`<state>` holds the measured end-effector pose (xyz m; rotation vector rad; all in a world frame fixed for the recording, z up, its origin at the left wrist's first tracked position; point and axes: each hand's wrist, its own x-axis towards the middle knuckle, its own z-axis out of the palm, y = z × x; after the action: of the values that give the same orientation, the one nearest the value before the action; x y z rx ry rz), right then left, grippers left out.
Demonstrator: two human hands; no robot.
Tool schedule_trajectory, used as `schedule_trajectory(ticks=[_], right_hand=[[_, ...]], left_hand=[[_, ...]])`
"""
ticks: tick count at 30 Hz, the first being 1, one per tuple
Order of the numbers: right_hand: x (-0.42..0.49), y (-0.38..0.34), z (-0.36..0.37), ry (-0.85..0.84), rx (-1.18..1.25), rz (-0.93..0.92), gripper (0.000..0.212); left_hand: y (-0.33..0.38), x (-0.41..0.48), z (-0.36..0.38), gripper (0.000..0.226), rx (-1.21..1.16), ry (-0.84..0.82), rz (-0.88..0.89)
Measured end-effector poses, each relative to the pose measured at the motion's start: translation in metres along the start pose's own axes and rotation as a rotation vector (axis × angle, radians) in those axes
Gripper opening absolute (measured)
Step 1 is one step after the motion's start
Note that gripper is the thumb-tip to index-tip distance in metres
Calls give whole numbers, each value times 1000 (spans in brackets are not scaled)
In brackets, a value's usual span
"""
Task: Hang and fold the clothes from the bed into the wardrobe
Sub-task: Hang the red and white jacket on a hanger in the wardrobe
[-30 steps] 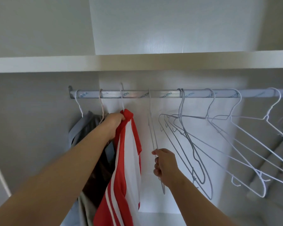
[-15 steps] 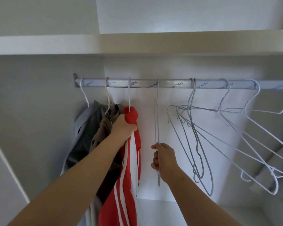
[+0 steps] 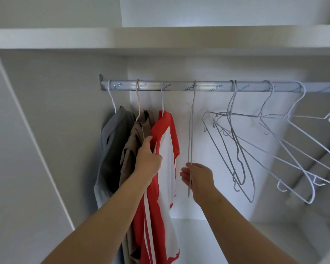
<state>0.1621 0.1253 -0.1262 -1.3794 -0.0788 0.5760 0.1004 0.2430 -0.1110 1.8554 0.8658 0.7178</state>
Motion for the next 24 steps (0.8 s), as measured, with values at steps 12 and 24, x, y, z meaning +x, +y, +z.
schedule_trajectory(ticks=[12, 24], right_hand=[[-50, 48, -36, 203, -50, 21, 27], [-136, 105, -179, 383, 129, 158, 15]], left_hand=[[-13, -96, 7, 39, 334, 303, 230], [-35, -237, 111, 20, 28, -409, 28]])
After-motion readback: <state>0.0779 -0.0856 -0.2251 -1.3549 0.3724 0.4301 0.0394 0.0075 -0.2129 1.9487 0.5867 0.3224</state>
